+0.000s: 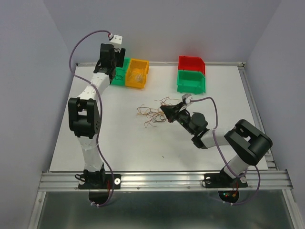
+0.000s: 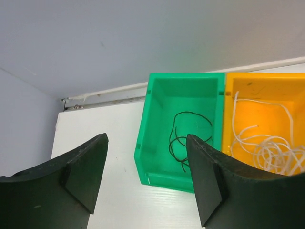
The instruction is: Untangle the cables
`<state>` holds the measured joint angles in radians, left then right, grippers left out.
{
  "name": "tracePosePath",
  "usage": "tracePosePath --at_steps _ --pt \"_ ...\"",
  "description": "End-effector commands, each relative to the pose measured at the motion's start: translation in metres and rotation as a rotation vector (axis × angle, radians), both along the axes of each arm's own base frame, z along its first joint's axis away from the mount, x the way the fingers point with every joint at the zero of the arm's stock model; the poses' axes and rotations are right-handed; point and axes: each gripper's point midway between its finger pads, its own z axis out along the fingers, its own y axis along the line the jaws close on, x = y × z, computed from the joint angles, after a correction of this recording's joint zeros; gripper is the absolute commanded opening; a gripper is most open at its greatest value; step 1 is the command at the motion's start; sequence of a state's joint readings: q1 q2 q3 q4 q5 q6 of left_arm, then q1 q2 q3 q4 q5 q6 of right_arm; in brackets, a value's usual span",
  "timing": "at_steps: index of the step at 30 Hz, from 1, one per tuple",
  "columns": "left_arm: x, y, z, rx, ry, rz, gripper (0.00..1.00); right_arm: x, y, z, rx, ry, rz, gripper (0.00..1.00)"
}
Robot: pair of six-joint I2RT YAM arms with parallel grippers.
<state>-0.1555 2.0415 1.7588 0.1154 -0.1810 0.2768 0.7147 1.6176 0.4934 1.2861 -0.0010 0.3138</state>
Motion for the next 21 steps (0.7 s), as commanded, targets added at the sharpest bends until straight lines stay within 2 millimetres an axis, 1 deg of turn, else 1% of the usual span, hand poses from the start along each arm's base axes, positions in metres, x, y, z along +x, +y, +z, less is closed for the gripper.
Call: tracePosePath --at_steps 1,2,3,4,5,6,7,8,9,10,11,12,13,14,15,16,18,19,20,21 --pt "-0.043 -0.049 0.046 -0.114 -0.07 -0.277 0.82 -0.018 0.007 0.04 0.063 -0.062 0.093 0.0" --pt "-0.054 -0.058 0.044 -0.131 -0.059 -0.334 0.83 -0.024 0.01 0.043 0.063 -0.058 0.121 0.01" --pt "-0.07 -0.068 0.02 -0.148 -0.003 -0.395 0.84 -0.029 0.011 0.064 0.089 -0.09 0.149 0.01" --pt "-0.085 -0.086 0.019 -0.181 0.006 -0.511 0.86 -0.035 0.012 0.069 0.088 -0.091 0.175 0.01" --pt "-0.106 -0.093 0.015 -0.185 0.02 -0.578 0.87 -0.044 0.015 0.077 0.096 -0.106 0.222 0.01" --pt "-0.128 -0.114 0.014 -0.212 0.032 -0.726 0.88 -0.052 0.012 0.098 0.118 -0.145 0.239 0.01" --pt "-0.147 -0.122 0.026 -0.21 0.007 -0.807 0.88 -0.056 0.011 0.108 0.124 -0.161 0.25 0.01" --pt "-0.164 -0.13 0.023 -0.21 0.012 -0.886 0.89 -0.059 0.008 0.119 0.122 -0.186 0.249 0.01" --pt "-0.183 -0.136 0.005 -0.208 0.034 -0.958 0.91 -0.06 0.007 0.128 0.115 -0.198 0.25 0.01" --pt "-0.206 -0.147 0.011 -0.219 0.014 -1.077 0.93 -0.061 0.006 0.143 0.1 -0.199 0.249 0.01" --pt "-0.219 -0.152 0.007 -0.222 0.01 -1.132 0.94 -0.061 0.006 0.149 0.081 -0.209 0.244 0.01" --pt "-0.233 -0.155 -0.01 -0.198 0.014 -1.191 0.95 -0.06 0.006 0.153 0.072 -0.202 0.241 0.01" --pt "-0.25 -0.162 -0.011 -0.202 0.001 -1.277 0.95 -0.059 0.005 0.162 0.066 -0.202 0.236 0.01" --pt "-0.259 -0.166 -0.015 -0.196 -0.005 -1.32 0.95 -0.059 0.005 0.165 0.064 -0.204 0.229 0.01" --pt "-0.27 -0.168 -0.027 -0.198 0.005 -1.361 0.95 -0.057 0.004 0.17 0.067 -0.208 0.221 0.01" --pt "-0.281 -0.173 -0.027 -0.183 -0.027 -1.436 0.96 -0.058 0.004 0.176 0.066 -0.207 0.224 0.01" --pt "-0.296 -0.175 -0.036 -0.188 -0.031 -1.496 0.96 -0.058 0.007 0.183 0.059 -0.212 0.239 0.01" --pt "-0.305 -0.178 -0.032 -0.176 -0.069 -1.553 0.96 -0.058 0.009 0.186 0.048 -0.213 0.246 0.01" --pt "-0.311 -0.179 -0.032 -0.176 -0.083 -1.578 0.96 -0.058 0.009 0.184 0.042 -0.204 0.247 0.01" --pt "-0.319 -0.179 -0.035 -0.184 -0.083 -1.598 0.96 -0.057 0.009 0.187 0.04 -0.211 0.244 0.01"
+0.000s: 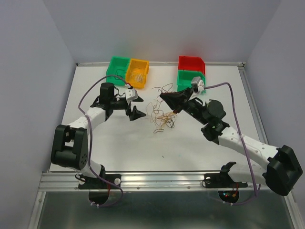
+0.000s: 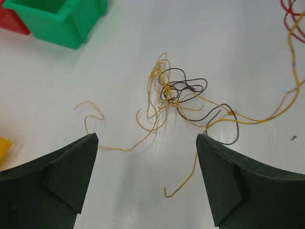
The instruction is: Untangle the cables
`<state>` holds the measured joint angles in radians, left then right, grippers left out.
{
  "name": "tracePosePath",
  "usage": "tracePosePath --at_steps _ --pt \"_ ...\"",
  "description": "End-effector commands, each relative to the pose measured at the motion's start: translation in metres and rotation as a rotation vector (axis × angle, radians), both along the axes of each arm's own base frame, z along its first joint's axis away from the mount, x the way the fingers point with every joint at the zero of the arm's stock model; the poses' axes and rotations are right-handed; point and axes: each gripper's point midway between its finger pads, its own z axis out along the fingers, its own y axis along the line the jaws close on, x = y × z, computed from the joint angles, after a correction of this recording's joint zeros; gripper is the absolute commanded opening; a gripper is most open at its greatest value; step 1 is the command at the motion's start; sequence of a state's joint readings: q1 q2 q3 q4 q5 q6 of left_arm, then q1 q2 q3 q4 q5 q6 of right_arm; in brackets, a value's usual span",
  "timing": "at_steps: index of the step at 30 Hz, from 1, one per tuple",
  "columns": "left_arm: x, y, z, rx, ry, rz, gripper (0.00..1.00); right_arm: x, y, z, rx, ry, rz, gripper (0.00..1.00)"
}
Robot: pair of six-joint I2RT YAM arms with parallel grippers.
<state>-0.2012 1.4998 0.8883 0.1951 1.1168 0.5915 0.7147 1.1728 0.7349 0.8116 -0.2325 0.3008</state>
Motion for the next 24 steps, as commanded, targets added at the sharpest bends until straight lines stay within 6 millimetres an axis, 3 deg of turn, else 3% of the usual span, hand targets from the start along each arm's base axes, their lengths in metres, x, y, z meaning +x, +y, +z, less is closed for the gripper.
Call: tracePosePath --at_steps 1,9,24 --pt "-0.045 -0.013 0.035 -0.113 -0.214 -0.259 0.96 0.001 0.006 0.011 -0.052 -0.003 0.015 0.01" --pt "-0.077 -0.018 0.038 -0.117 -0.306 -0.318 0.99 0.008 0.007 0.019 -0.055 -0.016 -0.007 0.01" --pt "-0.058 -0.035 0.016 -0.078 -0.213 -0.276 0.98 0.015 0.013 0.037 -0.033 -0.035 -0.011 0.01"
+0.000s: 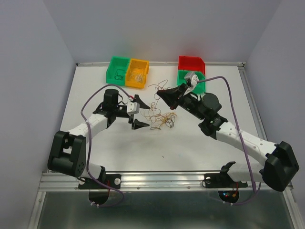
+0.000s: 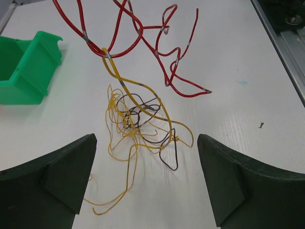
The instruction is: Untangle the cables
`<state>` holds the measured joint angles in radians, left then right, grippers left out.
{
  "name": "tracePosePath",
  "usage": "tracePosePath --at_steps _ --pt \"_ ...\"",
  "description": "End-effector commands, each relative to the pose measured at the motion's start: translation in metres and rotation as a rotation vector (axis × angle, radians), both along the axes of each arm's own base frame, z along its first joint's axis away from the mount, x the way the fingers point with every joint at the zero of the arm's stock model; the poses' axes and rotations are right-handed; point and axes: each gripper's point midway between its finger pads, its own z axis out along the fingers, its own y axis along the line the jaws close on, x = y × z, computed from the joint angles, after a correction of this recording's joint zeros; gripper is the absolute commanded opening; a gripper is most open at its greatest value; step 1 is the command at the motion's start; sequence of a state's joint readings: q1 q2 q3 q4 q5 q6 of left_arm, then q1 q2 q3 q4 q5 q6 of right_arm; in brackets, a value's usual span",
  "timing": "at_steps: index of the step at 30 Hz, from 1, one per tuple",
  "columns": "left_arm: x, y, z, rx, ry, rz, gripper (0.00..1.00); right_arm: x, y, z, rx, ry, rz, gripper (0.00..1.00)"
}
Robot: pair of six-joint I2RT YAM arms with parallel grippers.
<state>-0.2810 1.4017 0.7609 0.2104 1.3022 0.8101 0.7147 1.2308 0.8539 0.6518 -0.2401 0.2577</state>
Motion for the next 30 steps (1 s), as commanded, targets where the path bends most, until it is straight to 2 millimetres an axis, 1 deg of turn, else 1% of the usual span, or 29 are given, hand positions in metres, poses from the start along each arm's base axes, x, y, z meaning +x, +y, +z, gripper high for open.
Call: tracePosePath --at_steps 1,3,4,6,8,9,10,12,13,14,15,16,18,19,21,22,23,24,25,26,27,28,29,30 --pt "0.009 -0.01 0.011 -0.015 -0.028 0.016 0.98 0.0 0.0 0.041 0.057 -0.074 -0.004 0.01" --pt "0.009 -0.013 0.011 -0.021 0.004 0.033 0.96 0.001 0.0 0.042 0.06 -0.076 -0.007 0.01" --pt "0.012 -0.013 0.012 -0.025 -0.015 0.054 0.95 0.001 0.0 0.042 0.059 -0.075 -0.009 0.01" --pt "0.013 -0.017 0.015 -0.033 -0.005 0.07 0.91 0.002 0.0 0.042 0.059 -0.075 -0.011 0.01" --pt "0.019 -0.018 0.014 -0.029 0.007 0.104 0.79 0.003 0.001 0.042 0.058 -0.074 -0.012 0.01" --pt "0.019 -0.018 0.015 -0.03 0.008 0.106 0.72 0.004 0.001 0.042 0.059 -0.073 -0.016 0.01" --pt "0.021 -0.018 0.013 -0.028 0.01 0.11 0.55 0.004 0.001 0.045 0.064 -0.077 -0.02 0.01" --pt "0.023 -0.018 0.013 -0.027 0.006 0.116 0.35 0.007 -0.002 0.05 0.074 -0.081 -0.037 0.01" --pt "0.024 -0.018 0.013 -0.026 0.007 0.122 0.17 0.008 -0.002 0.053 0.077 -0.085 -0.044 0.01" --pt "0.025 -0.018 0.011 -0.022 0.009 0.124 0.07 0.008 -0.003 0.057 0.079 -0.093 -0.05 0.0" --pt "0.028 -0.018 0.01 -0.019 0.007 0.136 0.0 0.009 -0.008 0.07 0.092 -0.117 -0.072 0.01" --pt "0.036 -0.016 0.008 -0.009 -0.002 0.177 0.0 0.01 -0.01 0.074 0.09 -0.12 -0.088 0.01" --pt "0.045 -0.016 0.004 -0.001 0.022 0.213 0.0 0.012 -0.019 0.091 0.096 -0.153 -0.137 0.01" --pt "0.053 -0.016 0.001 0.004 0.032 0.239 0.0 0.012 -0.031 0.109 0.126 -0.176 -0.189 0.01" --pt "0.058 -0.017 -0.001 0.001 0.078 0.254 0.0 0.012 -0.047 0.132 0.153 -0.219 -0.256 0.0" --pt "0.062 -0.018 0.0 0.002 0.082 0.261 0.0 0.01 -0.062 0.158 0.201 -0.247 -0.315 0.01" --pt "0.065 -0.018 -0.003 0.006 0.096 0.272 0.0 0.01 -0.069 0.169 0.218 -0.262 -0.343 0.01" --pt "0.066 -0.019 -0.002 0.003 0.1 0.273 0.0 0.01 -0.079 0.183 0.238 -0.282 -0.389 0.0" --pt "0.067 -0.019 -0.003 0.006 0.104 0.274 0.0 0.009 -0.085 0.193 0.249 -0.297 -0.41 0.01" --pt "0.066 -0.019 -0.003 0.005 0.102 0.276 0.0 0.003 -0.094 0.218 0.284 -0.332 -0.43 0.0" --pt "0.066 -0.018 -0.003 0.006 0.102 0.276 0.0 0.003 -0.1 0.228 0.283 -0.355 -0.46 0.01" --pt "0.065 -0.018 -0.003 0.005 0.098 0.275 0.0 0.005 -0.111 0.248 0.317 -0.359 -0.513 0.01" --pt "0.065 -0.018 -0.003 0.005 0.099 0.274 0.0 0.006 -0.117 0.257 0.336 -0.354 -0.543 0.0" --pt "0.065 -0.018 -0.004 0.006 0.1 0.277 0.0 0.013 -0.13 0.262 0.326 -0.352 -0.63 0.01"
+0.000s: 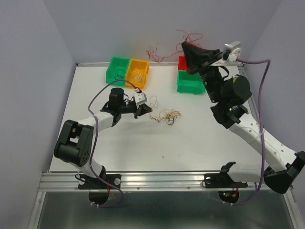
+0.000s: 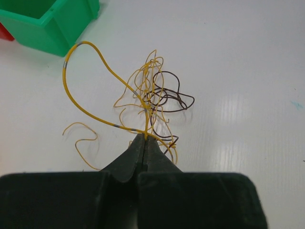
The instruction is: Untangle the cables
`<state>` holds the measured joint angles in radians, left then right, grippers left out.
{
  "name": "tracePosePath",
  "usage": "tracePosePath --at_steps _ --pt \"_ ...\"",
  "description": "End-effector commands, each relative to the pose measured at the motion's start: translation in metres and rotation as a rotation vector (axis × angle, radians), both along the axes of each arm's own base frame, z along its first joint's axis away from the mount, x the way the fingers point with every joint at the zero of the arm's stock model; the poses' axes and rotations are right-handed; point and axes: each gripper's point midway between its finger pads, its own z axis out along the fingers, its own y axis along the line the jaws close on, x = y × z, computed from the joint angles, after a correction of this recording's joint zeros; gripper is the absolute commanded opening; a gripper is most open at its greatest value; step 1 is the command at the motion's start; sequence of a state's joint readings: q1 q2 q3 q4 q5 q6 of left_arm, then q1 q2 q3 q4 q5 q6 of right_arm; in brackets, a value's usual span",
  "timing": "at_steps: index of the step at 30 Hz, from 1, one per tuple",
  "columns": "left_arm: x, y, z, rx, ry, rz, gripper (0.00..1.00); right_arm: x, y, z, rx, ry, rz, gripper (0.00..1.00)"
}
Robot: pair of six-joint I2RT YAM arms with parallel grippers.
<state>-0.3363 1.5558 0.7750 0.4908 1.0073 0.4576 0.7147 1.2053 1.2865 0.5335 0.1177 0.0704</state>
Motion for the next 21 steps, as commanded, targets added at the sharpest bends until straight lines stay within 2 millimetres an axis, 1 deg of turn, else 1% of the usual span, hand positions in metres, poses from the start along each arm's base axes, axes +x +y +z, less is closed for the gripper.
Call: tracePosePath --at_steps 1,2,3,5,6,8,10,11,12,13,14,15,16,17,18,19,20,21 --pt "0.011 -0.004 0.028 -0.038 -0.072 0.006 0.0 -0.001 -0.06 0.08 0.136 -0.069 -0.259 0.01" --pt "0.011 -0.005 0.028 -0.038 -0.074 0.006 0.0 0.004 -0.064 0.073 0.135 -0.034 -0.29 0.01" --pt "0.011 -0.005 0.028 -0.038 -0.071 0.008 0.0 0.01 -0.067 0.082 0.143 -0.029 -0.326 0.01" --pt "0.012 -0.005 0.028 -0.039 -0.068 0.01 0.0 0.02 -0.073 0.078 0.145 0.012 -0.388 0.0" --pt "0.012 -0.005 0.028 -0.038 -0.067 0.012 0.0 0.028 -0.076 0.076 0.149 0.031 -0.433 0.01" --pt "0.013 -0.004 0.028 -0.038 -0.063 0.015 0.0 0.038 -0.078 0.071 0.124 0.058 -0.479 0.01" --pt "0.013 -0.003 0.029 -0.04 -0.066 0.019 0.0 0.053 -0.073 0.064 0.074 0.096 -0.49 0.01" --pt "0.014 -0.002 0.031 -0.042 -0.066 0.023 0.0 0.063 -0.08 0.06 0.054 0.107 -0.505 0.01" --pt "0.014 -0.001 0.031 -0.043 -0.066 0.025 0.0 0.07 -0.078 0.057 0.07 0.132 -0.459 0.01" --pt "0.013 -0.002 0.032 -0.045 -0.068 0.02 0.0 0.091 -0.082 0.046 0.007 0.171 -0.417 0.01" --pt "0.013 0.0 0.034 -0.044 -0.073 0.025 0.0 0.102 -0.086 0.041 0.006 0.199 -0.383 0.01" --pt "0.014 0.001 0.033 -0.041 -0.078 0.032 0.0 0.113 -0.079 0.027 0.012 0.245 -0.303 0.0" --pt "0.014 0.002 0.034 -0.042 -0.078 0.034 0.0 0.122 -0.089 0.024 0.028 0.259 -0.311 0.01" --pt "0.013 0.003 0.035 -0.042 -0.085 0.033 0.0 0.135 -0.105 0.012 0.034 0.287 -0.34 0.01" --pt "0.013 0.003 0.035 -0.043 -0.084 0.033 0.0 0.143 -0.109 0.004 0.052 0.31 -0.332 0.01" --pt "0.013 0.003 0.036 -0.044 -0.085 0.032 0.0 0.153 -0.119 -0.004 0.047 0.327 -0.329 0.01" --pt "0.012 0.003 0.036 -0.045 -0.083 0.032 0.0 0.167 -0.121 -0.023 0.044 0.369 -0.327 0.0" --pt "0.013 0.004 0.037 -0.045 -0.088 0.035 0.0 0.174 -0.125 -0.032 0.054 0.393 -0.321 0.01"
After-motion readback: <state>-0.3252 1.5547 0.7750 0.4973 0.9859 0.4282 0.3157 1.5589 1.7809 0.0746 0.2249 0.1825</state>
